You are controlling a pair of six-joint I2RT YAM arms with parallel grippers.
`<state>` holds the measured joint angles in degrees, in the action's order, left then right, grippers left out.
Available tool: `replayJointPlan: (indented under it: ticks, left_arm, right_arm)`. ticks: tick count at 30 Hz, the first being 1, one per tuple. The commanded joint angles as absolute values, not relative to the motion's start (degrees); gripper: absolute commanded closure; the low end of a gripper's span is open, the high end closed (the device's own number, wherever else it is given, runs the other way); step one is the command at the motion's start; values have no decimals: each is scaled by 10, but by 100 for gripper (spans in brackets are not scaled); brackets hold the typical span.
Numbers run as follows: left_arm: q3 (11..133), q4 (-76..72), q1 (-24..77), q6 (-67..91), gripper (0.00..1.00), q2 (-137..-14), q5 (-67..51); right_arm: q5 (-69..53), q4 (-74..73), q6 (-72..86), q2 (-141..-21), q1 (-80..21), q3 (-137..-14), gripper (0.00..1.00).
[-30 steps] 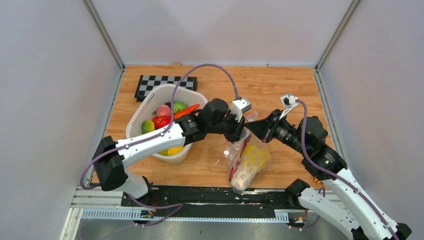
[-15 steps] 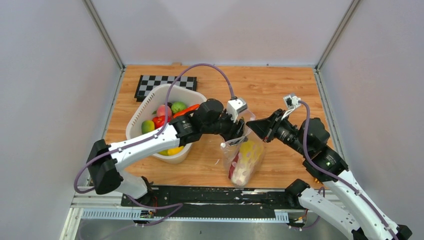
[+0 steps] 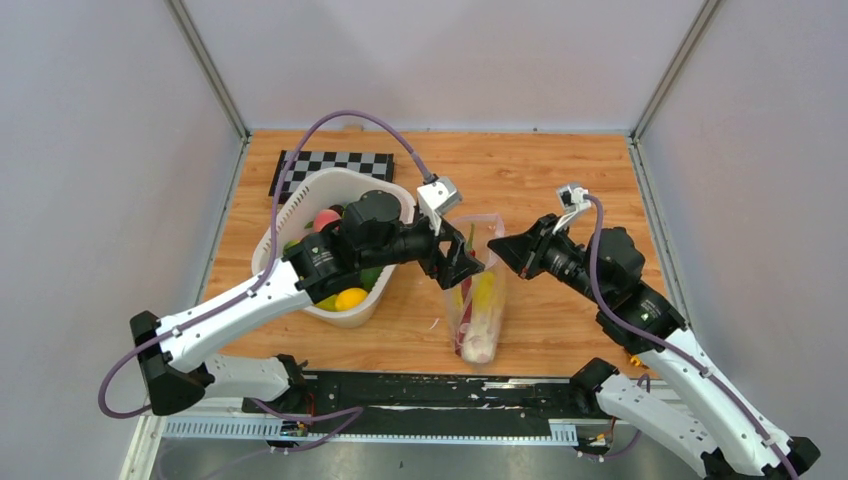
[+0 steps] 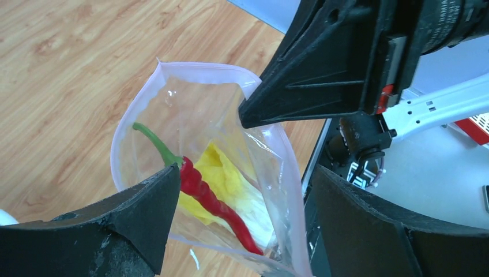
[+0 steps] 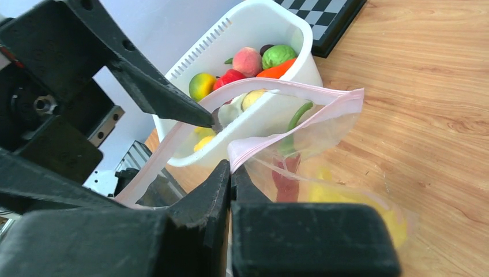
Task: Place the food in the zip-top bag and seal the zipper
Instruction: Adjust the fake vegetable in the zipper food storage bag, then pick up the fake vegetable from the bin.
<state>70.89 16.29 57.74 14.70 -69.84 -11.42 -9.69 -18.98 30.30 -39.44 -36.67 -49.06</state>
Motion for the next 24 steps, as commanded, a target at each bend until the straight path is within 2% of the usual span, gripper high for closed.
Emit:
replayJointPlan:
  ticks: [1, 6, 7, 10, 12, 18, 24]
  left_arm:
    - [717, 156, 579, 126, 8, -661, -115]
    - [747, 203, 578, 118, 6, -639, -24]
    - [743, 211, 575, 117, 2, -630, -4]
    - [692, 220, 516, 146, 0, -575, 118]
    - [658, 221, 473, 159, 0, -561, 136]
    - [603, 222, 356, 162, 0, -594, 52]
    - [627, 197, 279, 125, 0, -702, -25]
  right_arm:
    - [-92, -174, 293, -407, -365, -527, 100]
    - [-64, -229, 275, -427, -365, -578, 100]
    - [-53, -248, 272, -430, -365, -589, 100]
    - [-40, -317, 260, -448, -365, -610, 100]
    - [-36, -331, 259, -435, -366, -593, 100]
    - [-86, -328, 224, -411, -365, -584, 100]
    - [-90, -270, 206, -419, -365, -558, 100]
